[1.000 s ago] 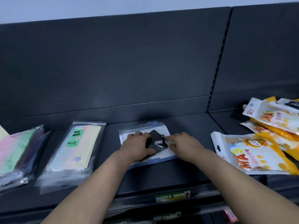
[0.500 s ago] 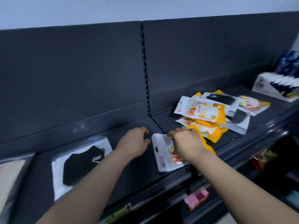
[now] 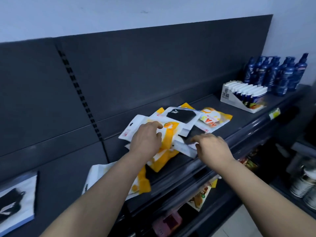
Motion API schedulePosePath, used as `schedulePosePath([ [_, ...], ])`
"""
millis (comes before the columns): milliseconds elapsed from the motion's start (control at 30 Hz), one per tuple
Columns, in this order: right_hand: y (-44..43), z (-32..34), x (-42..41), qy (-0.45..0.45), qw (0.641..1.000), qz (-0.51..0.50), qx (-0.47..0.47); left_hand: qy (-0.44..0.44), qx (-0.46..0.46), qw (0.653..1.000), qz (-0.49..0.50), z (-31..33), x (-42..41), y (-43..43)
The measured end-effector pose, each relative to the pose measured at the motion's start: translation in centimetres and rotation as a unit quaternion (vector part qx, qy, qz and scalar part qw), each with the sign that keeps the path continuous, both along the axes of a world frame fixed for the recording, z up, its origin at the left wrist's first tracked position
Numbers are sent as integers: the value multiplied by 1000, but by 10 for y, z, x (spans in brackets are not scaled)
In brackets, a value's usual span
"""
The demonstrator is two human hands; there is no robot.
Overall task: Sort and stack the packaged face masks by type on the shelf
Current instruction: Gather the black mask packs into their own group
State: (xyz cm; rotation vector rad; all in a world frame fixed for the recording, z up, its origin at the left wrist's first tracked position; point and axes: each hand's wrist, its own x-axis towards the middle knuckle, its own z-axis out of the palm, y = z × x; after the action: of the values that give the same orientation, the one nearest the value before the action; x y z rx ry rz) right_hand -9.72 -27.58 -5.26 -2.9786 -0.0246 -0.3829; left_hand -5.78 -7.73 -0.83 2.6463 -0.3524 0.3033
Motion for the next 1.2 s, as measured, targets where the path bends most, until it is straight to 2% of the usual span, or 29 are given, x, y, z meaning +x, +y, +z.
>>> schedulePosePath([
  [100, -38, -3, 8, 3, 1000, -2, 6, -2, 22, 998, -51, -9, 17, -40],
  [200, -63, -6, 23, 4, 1000, 6, 5, 20, 144, 987, -71, -18, 38, -72],
  [267, -71, -5, 32, 9, 1000, 17, 4, 69, 221, 971, -62, -23, 50, -83],
  [333, -75, -4, 41, 15, 1000, 23, 10, 112, 252, 960, -48, -29, 61, -85],
  [433, -75, -2, 55, 16, 999, 39, 5, 128, 302, 945, -10, -34, 71, -70],
  [567, -66, -2, 86, 12, 998, 64, 13, 185, 262, 947, 36, -26, 85, -37],
  [667, -53, -2, 112, 14, 997, 76, 20, 205, 267, 940, 53, -15, 100, -25],
  [733, -49, -1, 125, 30, 995, 94, 11, 185, 236, 952, 58, -5, 111, -30],
  [833, -52, 2, 140, 106, 989, 106, -19, 149, 153, 976, 34, 8, 132, -48],
  [900, -59, 4, 141, 144, 985, 87, -25, 147, 148, 977, 35, 7, 149, -57],
  [1067, -86, -3, 154, 121, 992, 41, 17, 188, 115, 972, 80, -6, 179, -73],
  [1200, -98, -18, 168, 115, 988, 59, 86, 196, 47, 972, 119, -16, 187, -88],
])
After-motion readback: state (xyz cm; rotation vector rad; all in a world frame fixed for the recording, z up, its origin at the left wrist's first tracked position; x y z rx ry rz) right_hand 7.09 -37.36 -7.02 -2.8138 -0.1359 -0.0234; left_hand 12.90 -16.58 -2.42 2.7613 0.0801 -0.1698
